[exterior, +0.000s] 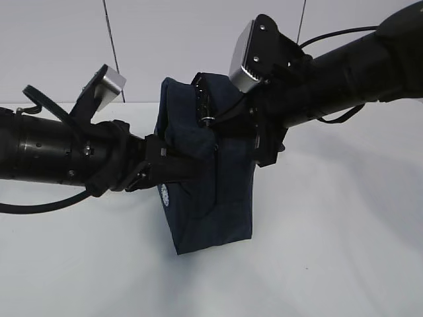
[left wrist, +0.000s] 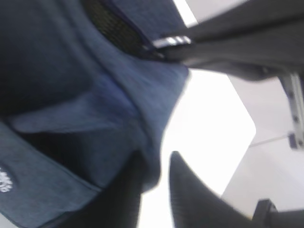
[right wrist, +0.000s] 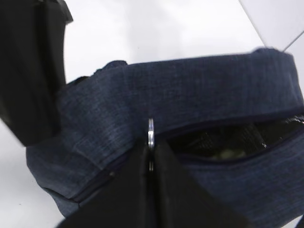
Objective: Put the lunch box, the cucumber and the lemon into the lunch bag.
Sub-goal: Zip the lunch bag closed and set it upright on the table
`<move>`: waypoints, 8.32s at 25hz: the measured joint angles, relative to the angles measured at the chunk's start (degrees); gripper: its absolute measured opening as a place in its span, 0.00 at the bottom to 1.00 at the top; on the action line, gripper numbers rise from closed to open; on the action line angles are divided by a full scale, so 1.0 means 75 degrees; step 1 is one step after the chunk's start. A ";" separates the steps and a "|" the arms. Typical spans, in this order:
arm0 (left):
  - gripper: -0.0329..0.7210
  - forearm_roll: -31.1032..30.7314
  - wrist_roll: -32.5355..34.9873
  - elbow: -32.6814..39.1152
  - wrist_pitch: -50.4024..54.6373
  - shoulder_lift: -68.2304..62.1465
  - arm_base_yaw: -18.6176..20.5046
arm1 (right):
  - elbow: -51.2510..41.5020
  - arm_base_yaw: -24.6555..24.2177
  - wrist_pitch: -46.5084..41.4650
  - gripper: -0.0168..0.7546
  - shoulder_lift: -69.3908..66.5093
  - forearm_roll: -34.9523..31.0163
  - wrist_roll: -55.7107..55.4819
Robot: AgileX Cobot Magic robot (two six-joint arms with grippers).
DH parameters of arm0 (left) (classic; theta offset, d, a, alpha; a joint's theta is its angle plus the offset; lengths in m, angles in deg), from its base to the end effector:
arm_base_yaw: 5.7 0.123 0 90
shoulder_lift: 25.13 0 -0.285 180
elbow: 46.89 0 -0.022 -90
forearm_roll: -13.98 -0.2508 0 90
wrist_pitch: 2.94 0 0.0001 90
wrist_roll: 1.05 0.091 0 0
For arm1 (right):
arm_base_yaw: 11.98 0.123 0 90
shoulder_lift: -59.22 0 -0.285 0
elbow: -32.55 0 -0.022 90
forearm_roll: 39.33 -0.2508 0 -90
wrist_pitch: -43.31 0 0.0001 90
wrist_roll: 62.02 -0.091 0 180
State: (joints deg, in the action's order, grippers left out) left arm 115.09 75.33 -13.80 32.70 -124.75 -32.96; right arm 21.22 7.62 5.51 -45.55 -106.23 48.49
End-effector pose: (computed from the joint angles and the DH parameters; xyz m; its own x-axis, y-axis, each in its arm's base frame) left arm 0.2500 -0.1874 0.2074 -0.8142 -0.0024 -0.5806 0.4730 0.5771 -0.6657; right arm 0.3242 0.1700 0.2567 0.0783 -0.6325 -0.7706 -0.9218 0.2484 -0.2976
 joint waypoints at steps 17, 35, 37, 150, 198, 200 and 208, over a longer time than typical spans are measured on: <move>0.74 -0.1709 0.0496 0.0000 -0.1357 0.0289 -0.0408 | 0.0048 0.0000 -0.0515 0.03 0.0139 0.0439 -0.0665; 0.19 -0.1569 0.0914 0.0000 -0.4112 -0.0053 -0.1678 | 0.0066 0.0000 -0.1139 0.03 0.0174 0.0489 -0.0830; 0.08 -0.1503 0.0914 0.0000 -0.4128 -0.0088 -0.1678 | 0.0066 0.0000 -0.1187 0.03 0.0174 0.0517 -0.0830; 0.52 -0.1342 0.0914 0.0400 -0.4916 0.0210 -0.1678 | 0.2847 0.0003 -0.1078 0.03 -0.1282 0.1400 -0.2510; 0.63 -0.1683 -0.0430 0.0414 -0.7932 0.0669 -0.3326 | 0.3239 0.0993 -0.0914 0.03 -0.1187 0.0773 -0.2946; 0.63 -0.1798 -0.0463 0.0418 -0.8271 0.0669 -0.3309 | 0.3239 0.0993 -0.0884 0.03 -0.1187 0.0722 -0.2946; 0.62 -0.1942 -0.0471 0.0418 -0.8643 0.0669 -0.2528 | 0.3239 0.0993 -0.0727 0.03 -0.1217 0.0448 -0.3074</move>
State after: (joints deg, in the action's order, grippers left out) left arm 100.53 71.79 -10.66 -32.12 -119.73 -51.92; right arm 45.51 15.07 0.06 -54.68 -102.87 25.43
